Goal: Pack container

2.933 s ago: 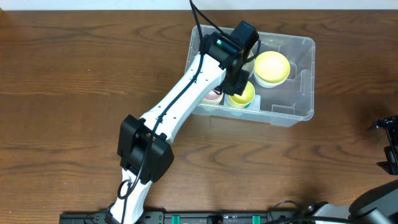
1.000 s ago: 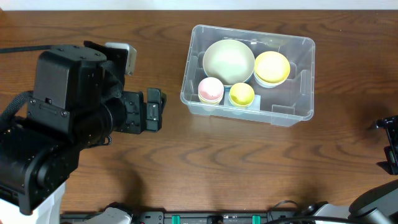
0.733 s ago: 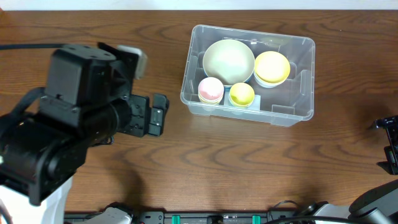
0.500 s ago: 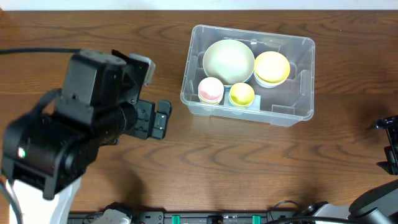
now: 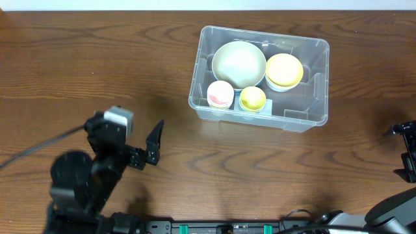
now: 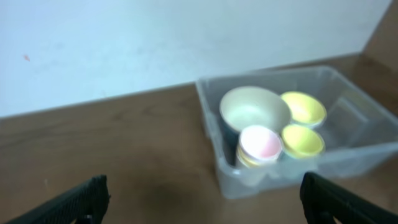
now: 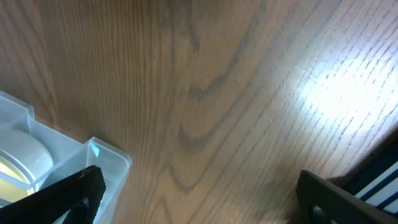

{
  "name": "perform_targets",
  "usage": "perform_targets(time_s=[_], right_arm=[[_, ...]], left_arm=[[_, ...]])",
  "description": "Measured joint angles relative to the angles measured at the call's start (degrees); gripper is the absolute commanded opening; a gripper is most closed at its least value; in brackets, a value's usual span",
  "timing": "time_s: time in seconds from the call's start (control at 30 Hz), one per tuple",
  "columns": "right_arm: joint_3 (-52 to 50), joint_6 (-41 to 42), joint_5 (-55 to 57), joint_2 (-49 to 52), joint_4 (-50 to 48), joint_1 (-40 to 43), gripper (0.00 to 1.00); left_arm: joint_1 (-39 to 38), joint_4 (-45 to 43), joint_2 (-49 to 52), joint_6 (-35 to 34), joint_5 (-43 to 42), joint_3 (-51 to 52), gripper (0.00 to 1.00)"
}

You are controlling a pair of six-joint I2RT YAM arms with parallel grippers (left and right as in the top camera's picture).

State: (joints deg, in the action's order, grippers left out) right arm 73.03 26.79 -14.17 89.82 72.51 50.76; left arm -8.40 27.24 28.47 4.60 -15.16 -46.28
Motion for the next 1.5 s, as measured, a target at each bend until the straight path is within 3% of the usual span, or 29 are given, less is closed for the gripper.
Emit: perform_targets(time_s=[0.13,0.33,0.83,1.2,1.5], right_arm=[[-0.02,0.02,-0.02,0.0,0.04,0.0,0.99],[-0.02,0.02,0.0,0.0,0.02,0.0,0.99],[-0.02,0.02,0.0,0.0,0.04,0.0,0.99],[-0.02,0.02,0.0,0.0,0.04,0.0,0.99],[-0.02,0.0,-0.02,0.0,0.04,0.0,0.99]], left_arm=[[1.2,-10.12,-10.43,0.28,-0.22,11.17,0.98],[1.29,-17.44,-20.24,1.62,-0.9,20.79,0.98],[3.87,-23.69,-27.28,7.3,-1.03,29.31,0.98],[3.87,-26.99,-27.89,7.74,0.24,32.37,0.98],[4.48,-29.22,-27.89,7.76,1.11,42.16,0.98]])
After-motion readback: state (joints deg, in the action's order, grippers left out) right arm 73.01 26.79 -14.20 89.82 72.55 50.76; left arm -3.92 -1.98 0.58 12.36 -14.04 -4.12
